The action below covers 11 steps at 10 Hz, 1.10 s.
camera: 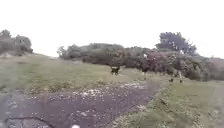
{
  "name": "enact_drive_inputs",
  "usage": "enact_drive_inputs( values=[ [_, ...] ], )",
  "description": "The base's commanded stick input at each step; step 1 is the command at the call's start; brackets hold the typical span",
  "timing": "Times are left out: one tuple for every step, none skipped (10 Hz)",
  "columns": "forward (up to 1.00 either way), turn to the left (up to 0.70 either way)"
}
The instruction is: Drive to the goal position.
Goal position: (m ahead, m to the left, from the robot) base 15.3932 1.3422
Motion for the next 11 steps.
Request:
enact_drive_inputs(
  values=[
    [0.5, 0.0],
    [0.5, 0.0],
    [0.5, 0.0],
    [0.5, 0.0],
    [0.5, 0.0],
    [0.5, 0.0],
    [0.5, 0.0],
    [0.5, 0.0],
    [0.5, 0.0],
    [0.5, 0.0],
    [0.5, 0.0]
  ],
)
